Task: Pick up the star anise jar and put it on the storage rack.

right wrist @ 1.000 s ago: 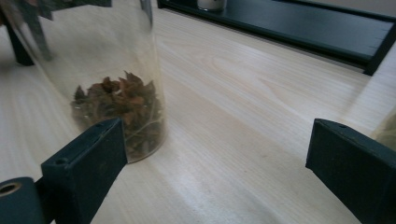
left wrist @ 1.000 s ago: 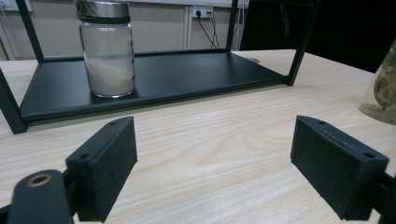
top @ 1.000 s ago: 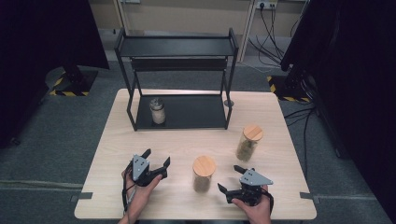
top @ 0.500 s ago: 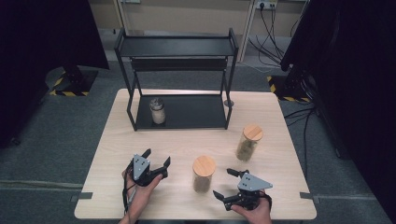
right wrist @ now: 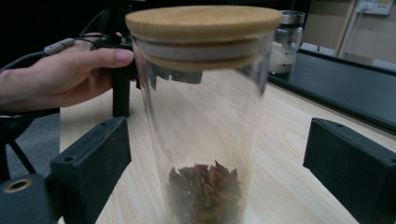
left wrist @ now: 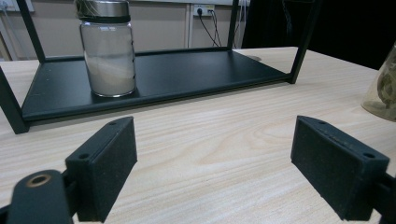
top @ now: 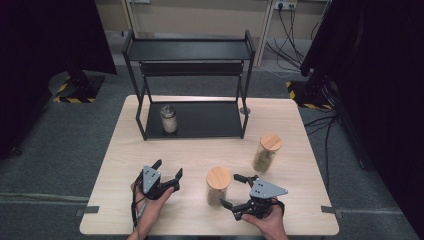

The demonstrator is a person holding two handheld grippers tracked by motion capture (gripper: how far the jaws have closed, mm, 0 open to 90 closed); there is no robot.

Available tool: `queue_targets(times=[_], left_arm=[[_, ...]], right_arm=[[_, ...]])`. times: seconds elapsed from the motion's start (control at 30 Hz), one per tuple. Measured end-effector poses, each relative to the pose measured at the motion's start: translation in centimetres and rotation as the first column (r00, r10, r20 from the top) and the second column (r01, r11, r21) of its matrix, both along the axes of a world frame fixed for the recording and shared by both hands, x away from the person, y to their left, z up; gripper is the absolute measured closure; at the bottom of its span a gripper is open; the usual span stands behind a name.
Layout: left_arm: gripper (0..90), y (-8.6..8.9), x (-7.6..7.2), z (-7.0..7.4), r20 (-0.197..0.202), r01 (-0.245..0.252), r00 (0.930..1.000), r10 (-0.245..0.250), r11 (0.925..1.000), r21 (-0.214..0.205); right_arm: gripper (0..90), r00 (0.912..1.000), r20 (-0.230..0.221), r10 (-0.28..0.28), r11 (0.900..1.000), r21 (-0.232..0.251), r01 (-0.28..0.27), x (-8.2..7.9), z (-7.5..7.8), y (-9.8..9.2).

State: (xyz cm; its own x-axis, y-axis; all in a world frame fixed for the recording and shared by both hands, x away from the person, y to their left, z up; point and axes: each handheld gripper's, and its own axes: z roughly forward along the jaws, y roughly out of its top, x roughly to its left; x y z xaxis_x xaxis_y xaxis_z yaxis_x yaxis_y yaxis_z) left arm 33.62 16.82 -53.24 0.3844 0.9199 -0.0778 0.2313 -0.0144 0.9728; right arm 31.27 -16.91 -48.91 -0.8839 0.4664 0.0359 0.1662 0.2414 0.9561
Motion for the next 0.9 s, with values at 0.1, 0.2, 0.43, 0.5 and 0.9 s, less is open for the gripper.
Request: queue_targets(times=[0.1, 0.2, 0.43, 0.5, 0.9], left_arm=[[14.0, 0.0, 0.0, 0.0, 0.001, 0.001, 1.0000, -0.001, 1.0000, 0.003], [14.0, 0.0, 0.0, 0.0, 0.001, 0.002, 1.0000, -0.002, 1.0000, 0.007], [14.0, -0.1, 0.0, 0.0, 0.002, 0.005, 1.0000, -0.005, 0.9999, 0.014], [14.0, -0.1, 0.0, 0.0, 0.002, 0.004, 1.0000, -0.004, 0.9999, 0.010], [14.0, -0.1, 0.0, 0.0, 0.000, 0.010, 1.0000, -0.010, 0.9999, 0.013]], right_arm=[[10.5, 0.9998, 0.010, 0.016, 0.9999, 0.000, -0.016, 0.1, 0.3, 0.6], [12.1, 0.9993, 0.022, 0.029, 0.9996, -0.001, -0.029, 0.3, 0.7, 1.1], [17.4, 0.9989, 0.033, 0.034, 0.9994, -0.001, -0.034, 0.9, 0.8, 2.1], [19.0, 0.9989, 0.032, 0.034, 0.9994, 0.004, -0.034, 1.0, 0.7, 2.3], [25.4, 0.9989, 0.040, 0.024, 0.9996, -0.014, -0.024, 1.1, 0.6, 3.1]])
